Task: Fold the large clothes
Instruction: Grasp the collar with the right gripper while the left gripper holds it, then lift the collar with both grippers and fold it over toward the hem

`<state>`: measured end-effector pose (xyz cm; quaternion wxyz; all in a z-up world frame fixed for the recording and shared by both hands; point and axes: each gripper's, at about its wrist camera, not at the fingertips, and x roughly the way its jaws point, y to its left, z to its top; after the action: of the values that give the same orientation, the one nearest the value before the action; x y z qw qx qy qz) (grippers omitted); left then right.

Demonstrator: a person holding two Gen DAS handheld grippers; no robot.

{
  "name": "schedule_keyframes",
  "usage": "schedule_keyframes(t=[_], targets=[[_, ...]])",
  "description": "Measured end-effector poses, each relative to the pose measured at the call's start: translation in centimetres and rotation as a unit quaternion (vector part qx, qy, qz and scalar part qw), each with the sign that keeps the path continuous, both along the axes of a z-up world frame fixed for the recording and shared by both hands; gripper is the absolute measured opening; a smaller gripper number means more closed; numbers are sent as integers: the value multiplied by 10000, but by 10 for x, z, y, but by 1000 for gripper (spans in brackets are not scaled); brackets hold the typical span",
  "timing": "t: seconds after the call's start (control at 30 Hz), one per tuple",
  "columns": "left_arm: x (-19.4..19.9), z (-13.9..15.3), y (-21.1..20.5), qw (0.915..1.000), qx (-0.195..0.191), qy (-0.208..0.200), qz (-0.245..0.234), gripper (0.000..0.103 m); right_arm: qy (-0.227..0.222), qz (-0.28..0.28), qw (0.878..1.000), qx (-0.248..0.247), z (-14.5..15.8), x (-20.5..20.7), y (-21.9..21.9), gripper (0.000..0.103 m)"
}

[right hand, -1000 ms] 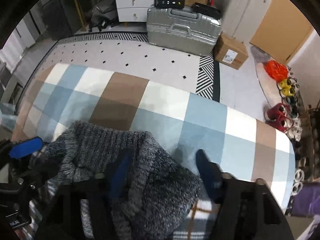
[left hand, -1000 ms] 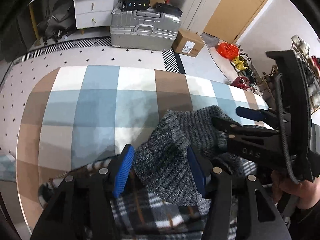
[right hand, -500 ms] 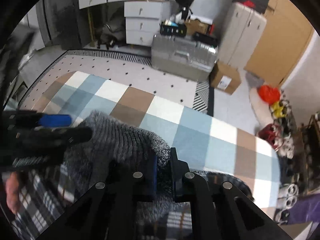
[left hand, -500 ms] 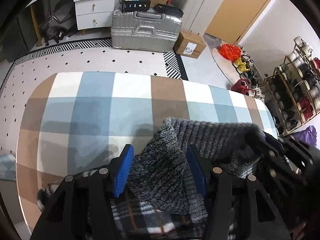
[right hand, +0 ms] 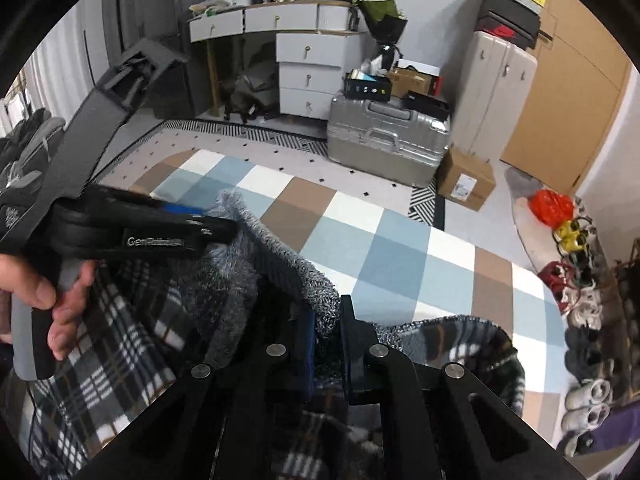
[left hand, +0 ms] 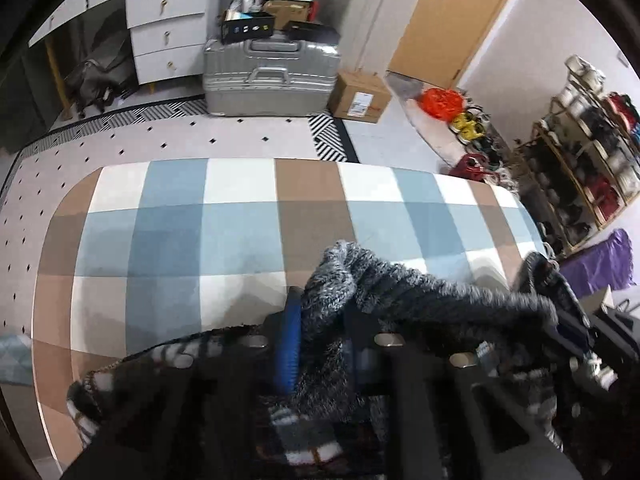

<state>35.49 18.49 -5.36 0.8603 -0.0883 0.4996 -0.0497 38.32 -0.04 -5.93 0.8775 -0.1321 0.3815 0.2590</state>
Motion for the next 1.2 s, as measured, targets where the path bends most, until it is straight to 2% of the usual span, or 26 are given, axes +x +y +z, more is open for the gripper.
schedule_keyframes(t=[0.13,0.33,0.47,0.53,0.6,0.63,0.73,0.87,1.0,1.2], targets=[[-21,16,-5,9992,141,-368,-88,10,11,-163,9998,107,3,-5,-9,9],[-81,64,-28,9934,481,-939,-450,10,-226,-262,9986,392,43,-42,-31,9],[-133,89,-39,9906,412,-1085,-725,9,-375,-206,9975,556,68,-94,-52,9],[-161,92,-42,9910,284,-1030,-812,9,-424,-163,9968,651,75,-121,-61,9],[-177,90,-42,9918,109,-997,-791,9,-357,-100,9947,964,76,-157,-74,9],[-194,87,-39,9921,-131,-978,-777,9,-316,-109,9927,1161,74,-173,-82,9],[-221,74,-40,9921,-533,-911,-677,8,-185,-166,9884,1498,57,-211,-97,9],[-250,52,-46,9918,-963,-643,-537,8,149,-323,9824,1836,16,-259,-117,9],[-273,35,-60,9911,-1109,-445,-588,8,127,-399,9863,1597,-16,-295,-124,9],[-293,9,-76,9895,-1284,-84,-657,8,181,-558,9897,1308,-50,-320,-135,9]])
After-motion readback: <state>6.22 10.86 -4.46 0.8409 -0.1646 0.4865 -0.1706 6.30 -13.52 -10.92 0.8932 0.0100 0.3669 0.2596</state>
